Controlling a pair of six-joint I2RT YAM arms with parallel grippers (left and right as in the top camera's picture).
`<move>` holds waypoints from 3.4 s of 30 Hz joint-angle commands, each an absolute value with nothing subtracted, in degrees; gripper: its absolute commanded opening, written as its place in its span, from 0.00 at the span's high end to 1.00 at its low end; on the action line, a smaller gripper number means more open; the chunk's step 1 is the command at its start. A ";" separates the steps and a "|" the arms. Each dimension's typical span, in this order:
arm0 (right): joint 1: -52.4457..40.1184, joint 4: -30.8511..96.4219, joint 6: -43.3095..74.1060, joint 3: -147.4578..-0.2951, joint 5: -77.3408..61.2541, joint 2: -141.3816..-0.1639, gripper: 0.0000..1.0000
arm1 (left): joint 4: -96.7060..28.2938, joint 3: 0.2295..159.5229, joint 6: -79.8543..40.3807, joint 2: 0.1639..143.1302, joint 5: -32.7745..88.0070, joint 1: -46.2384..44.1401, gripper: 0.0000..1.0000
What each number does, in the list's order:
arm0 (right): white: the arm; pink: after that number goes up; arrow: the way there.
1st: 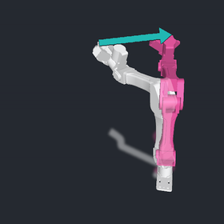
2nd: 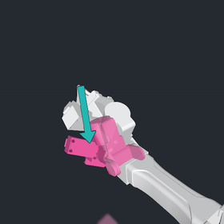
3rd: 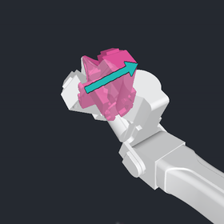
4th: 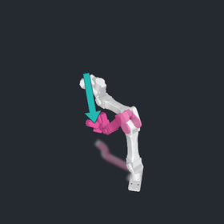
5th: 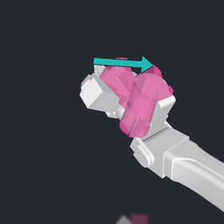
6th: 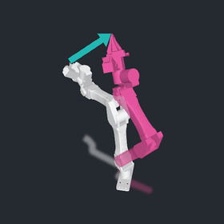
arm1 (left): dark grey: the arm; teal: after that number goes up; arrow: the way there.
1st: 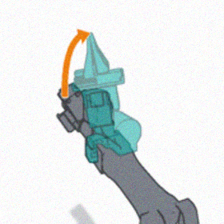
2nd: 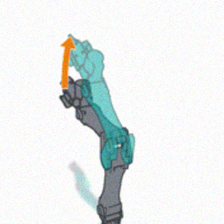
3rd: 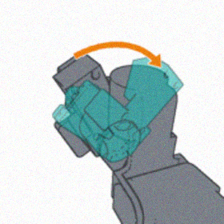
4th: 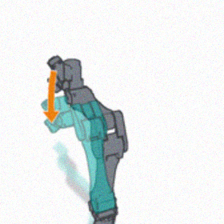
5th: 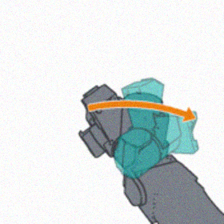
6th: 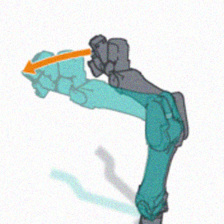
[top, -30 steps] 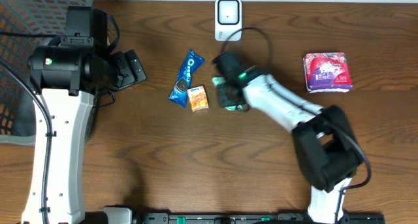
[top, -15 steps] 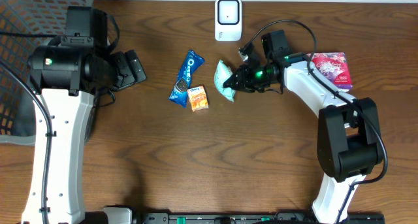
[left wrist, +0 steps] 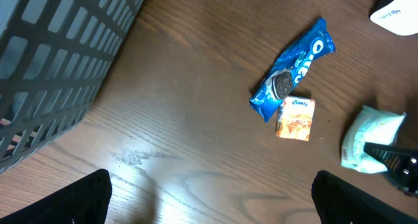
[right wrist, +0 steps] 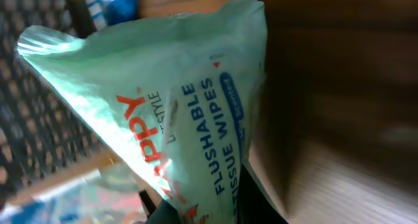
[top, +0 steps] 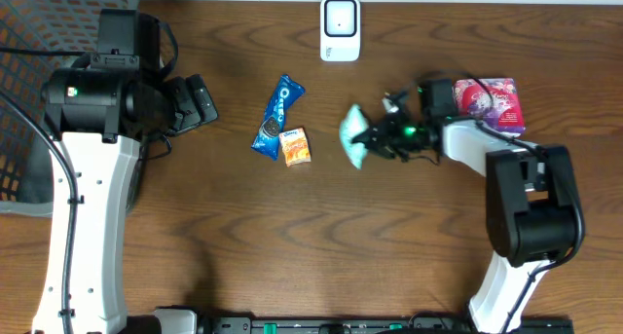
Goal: Scan the item barcode
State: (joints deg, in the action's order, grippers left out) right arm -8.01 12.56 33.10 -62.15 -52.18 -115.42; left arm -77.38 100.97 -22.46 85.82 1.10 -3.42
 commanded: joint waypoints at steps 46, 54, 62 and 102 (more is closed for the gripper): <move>-13.54 34.15 23.51 -69.54 -14.50 -109.73 0.99 | -77.56 101.12 -22.11 86.11 0.19 -3.18 0.02; -13.52 39.05 23.49 -69.56 -5.02 -111.33 0.99 | -77.56 101.12 -22.11 86.11 0.19 -3.18 0.02; -12.01 51.64 21.08 -77.97 -3.46 -111.22 0.98 | -77.56 101.12 -22.11 86.11 0.19 -3.18 0.02; -9.93 24.82 21.76 -69.43 2.70 -111.39 0.96 | -77.56 101.12 -22.11 86.11 0.19 -3.18 0.02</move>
